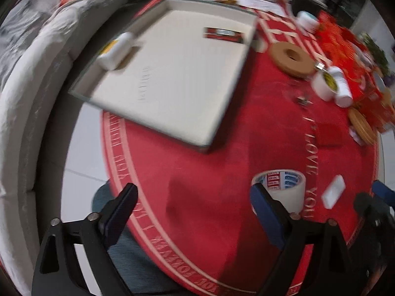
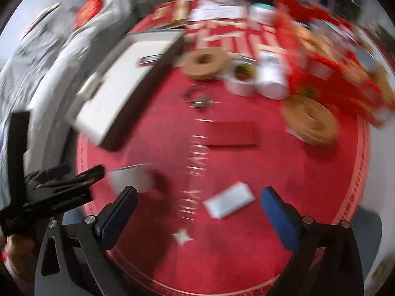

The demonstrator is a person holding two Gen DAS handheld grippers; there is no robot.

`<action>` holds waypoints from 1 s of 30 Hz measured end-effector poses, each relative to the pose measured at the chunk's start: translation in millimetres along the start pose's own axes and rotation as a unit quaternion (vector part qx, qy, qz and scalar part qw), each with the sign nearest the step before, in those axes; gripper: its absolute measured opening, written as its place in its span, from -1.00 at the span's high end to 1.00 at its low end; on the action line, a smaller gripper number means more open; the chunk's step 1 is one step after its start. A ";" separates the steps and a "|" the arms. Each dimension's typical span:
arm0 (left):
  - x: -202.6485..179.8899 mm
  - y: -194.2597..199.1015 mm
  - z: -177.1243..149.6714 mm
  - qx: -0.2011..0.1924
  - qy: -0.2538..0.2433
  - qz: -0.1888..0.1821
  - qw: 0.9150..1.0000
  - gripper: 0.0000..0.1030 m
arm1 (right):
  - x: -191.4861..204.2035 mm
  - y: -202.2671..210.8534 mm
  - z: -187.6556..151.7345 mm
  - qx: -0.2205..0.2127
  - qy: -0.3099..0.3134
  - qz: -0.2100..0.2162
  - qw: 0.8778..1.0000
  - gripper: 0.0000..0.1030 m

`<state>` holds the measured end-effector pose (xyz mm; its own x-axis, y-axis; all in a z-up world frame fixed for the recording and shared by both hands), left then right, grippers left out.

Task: Organize rigid objects
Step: 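Move the left gripper to the masking tape roll while the right gripper approaches the white eraser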

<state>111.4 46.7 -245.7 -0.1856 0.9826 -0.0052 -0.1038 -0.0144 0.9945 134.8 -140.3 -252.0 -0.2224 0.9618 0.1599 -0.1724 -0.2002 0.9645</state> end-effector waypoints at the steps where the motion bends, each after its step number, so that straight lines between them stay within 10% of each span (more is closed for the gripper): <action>1: -6.8 -1.9 -1.6 0.004 -0.006 -0.012 1.000 -0.86 | -10.9 -1.5 -3.2 0.006 -0.019 0.002 1.000 -0.95; 7: -25.3 -28.3 -16.9 0.046 -0.007 -0.041 0.998 -0.99 | -57.8 -9.7 -24.5 0.032 -0.113 0.029 0.993 -0.95; 16: -54.7 15.0 -4.7 -0.027 -0.065 -0.052 0.996 -0.99 | -83.9 -15.2 -37.6 0.039 -0.161 0.038 0.985 -0.95; 21: -51.2 3.6 1.5 -0.006 -0.051 -0.047 0.998 -0.99 | -112.4 -1.1 -22.1 0.000 -0.191 -0.080 0.978 -0.95; 30: -25.7 -11.4 -2.4 0.010 -0.012 -0.032 0.999 -0.99 | -53.1 -13.7 8.4 -0.020 -0.046 -0.051 0.997 -0.95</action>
Point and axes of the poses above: each gripper's, at about its wrist camera, not at the fingertips, and y roughly against the way its jaws point, x to its left, z to its top, the point moved 7 cm from there along -y, roughly the way its jaws point, and after that the axes turned 10 degrees about x, right-handed, at the moved point
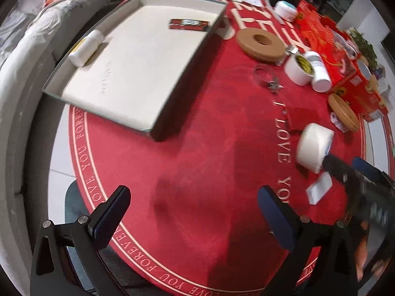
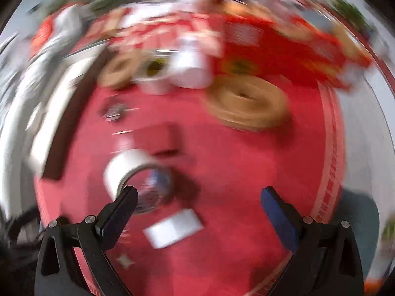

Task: Organize rigid objects
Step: 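Move the left gripper to the masking tape roll while the right gripper approaches the white eraser, then grasp the masking tape roll with the left gripper while the right gripper grasps the white eraser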

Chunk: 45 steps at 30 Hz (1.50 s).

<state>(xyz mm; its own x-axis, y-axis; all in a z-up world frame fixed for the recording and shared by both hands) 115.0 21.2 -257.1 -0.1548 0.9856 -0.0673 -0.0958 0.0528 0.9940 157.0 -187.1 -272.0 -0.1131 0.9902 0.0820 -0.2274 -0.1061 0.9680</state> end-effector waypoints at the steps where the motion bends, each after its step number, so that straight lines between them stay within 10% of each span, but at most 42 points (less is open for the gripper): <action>1: 3.7 -1.5 0.0 0.002 0.005 0.001 1.000 -0.99 | 11.1 1.7 -0.4 -0.004 0.022 0.001 1.000 -0.95; 7: 19.6 -3.3 -0.1 0.007 0.030 -0.004 1.000 -0.99 | 27.5 8.0 -9.6 -0.017 0.069 -0.002 0.997 -0.95; 20: -83.1 21.2 33.1 -0.065 -0.096 -0.046 0.992 -0.99 | -65.6 3.8 -19.4 0.025 -0.112 0.009 0.993 -0.95; 26: -94.0 -10.6 54.6 -0.065 -0.111 0.032 0.991 -1.00 | -78.2 -2.7 -26.4 0.041 -0.137 0.020 0.990 -0.95; 45: -49.2 -40.4 67.1 -0.039 -0.070 0.017 0.997 -1.00 | 19.4 -39.9 -21.6 0.090 0.102 -0.048 0.990 -0.98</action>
Point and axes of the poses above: each gripper's, at about its wrist camera, not at the fingertips, and y roughly against the way its jaws point, x to its left, z to its top, the point moved 7 cm from there along -y, roughly the way its jaws point, and after that the axes turned 10 degrees about x, right-handed, at the moved point
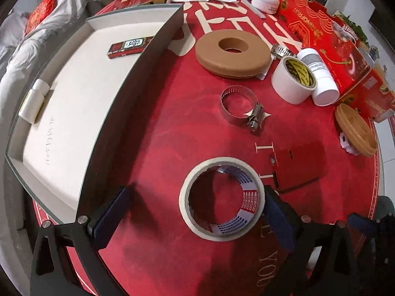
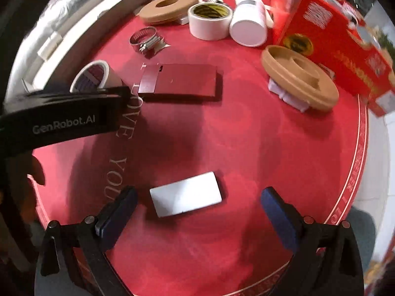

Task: Organize rigid objects
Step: 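Grasp the masking tape roll with the left gripper while the right gripper grasps the white eraser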

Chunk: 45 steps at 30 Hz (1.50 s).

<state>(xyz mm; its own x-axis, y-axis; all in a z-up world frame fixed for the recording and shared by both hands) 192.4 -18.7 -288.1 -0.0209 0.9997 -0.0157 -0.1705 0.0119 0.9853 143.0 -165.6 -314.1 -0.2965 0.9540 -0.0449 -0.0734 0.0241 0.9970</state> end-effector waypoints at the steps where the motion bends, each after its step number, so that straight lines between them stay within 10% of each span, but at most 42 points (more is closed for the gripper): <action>1: 0.3 0.1 -0.4 -0.007 -0.002 0.000 1.000 -1.00 | 1.8 -1.5 1.1 0.002 0.004 -0.008 1.000 -0.98; 21: -5.7 7.0 -4.7 -0.009 0.014 0.006 1.000 -1.00 | 6.0 -3.4 0.9 0.007 0.005 -0.008 1.000 -1.00; 26: -17.4 13.9 -3.9 -0.007 -0.030 -0.003 1.000 -0.52 | 5.4 -3.5 2.1 0.014 -0.003 -0.010 1.000 -0.99; 28: -24.2 19.3 -5.9 -0.006 -0.047 -0.006 0.999 -0.11 | 5.4 -1.8 1.2 0.016 -0.007 -0.009 1.000 -0.94; 35: -20.6 24.0 -15.1 0.012 -0.034 0.001 0.999 -0.09 | 15.8 15.5 -6.7 0.009 0.014 -0.010 1.000 -0.04; 45: -3.9 68.2 -38.3 -0.020 -0.017 -0.010 1.000 -0.10 | 4.6 21.6 -12.9 0.012 -0.022 0.007 1.000 -0.04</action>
Point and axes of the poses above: each gripper's, at about its wrist camera, not at the fingertips, and y roughly against the way its jaws point, x to its left, z to its top, the point moved 7 cm from there along -y, roughly the way its jaws point, and after that the axes turned 10 degrees about x, right-handed, at the moved point
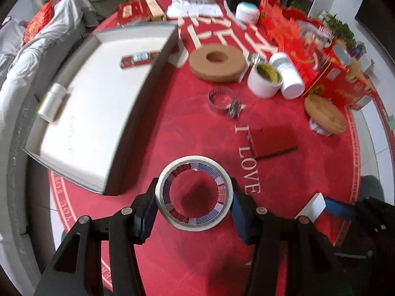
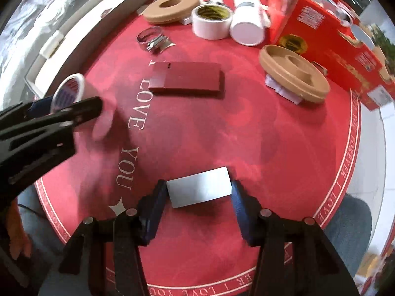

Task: Organize rigid objects
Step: 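Grasp the masking tape roll with the left gripper while the right gripper grasps the white eraser, then carry the tape roll and eraser with both grippers over the white tray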

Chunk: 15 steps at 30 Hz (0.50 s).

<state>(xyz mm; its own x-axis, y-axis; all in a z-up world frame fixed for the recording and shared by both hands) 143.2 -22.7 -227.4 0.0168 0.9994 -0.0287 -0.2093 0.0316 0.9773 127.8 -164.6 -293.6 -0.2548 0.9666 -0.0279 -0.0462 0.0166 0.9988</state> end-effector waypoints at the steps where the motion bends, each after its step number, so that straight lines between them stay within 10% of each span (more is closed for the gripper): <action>1: 0.3 8.8 1.0 -0.008 0.001 -0.003 1.000 -0.10 | -3.8 3.9 -0.6 -0.004 -0.008 0.005 1.000 -0.04; 15: 25.8 173.3 54.6 -0.148 0.051 -0.054 0.986 -0.10 | -0.6 121.6 37.8 -0.116 -0.030 0.053 0.991 -0.04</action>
<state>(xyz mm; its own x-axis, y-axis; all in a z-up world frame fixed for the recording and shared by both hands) 160.7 8.0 -47.3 -0.0413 0.9853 -0.1660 -0.4890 0.1249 0.8633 158.8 -153.5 -170.6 -0.2129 0.9733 0.0861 -0.2458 -0.1386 0.9594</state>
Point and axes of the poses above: each gripper's, at about its wrist camera, not at the fingertips, and y roughly against the way its jaws point, x to its left, z to its top, the point moved 7 cm from there along -y, roughly the way its jaws point, and after that the axes turned 10 degrees about x, right-handed, at the moved point
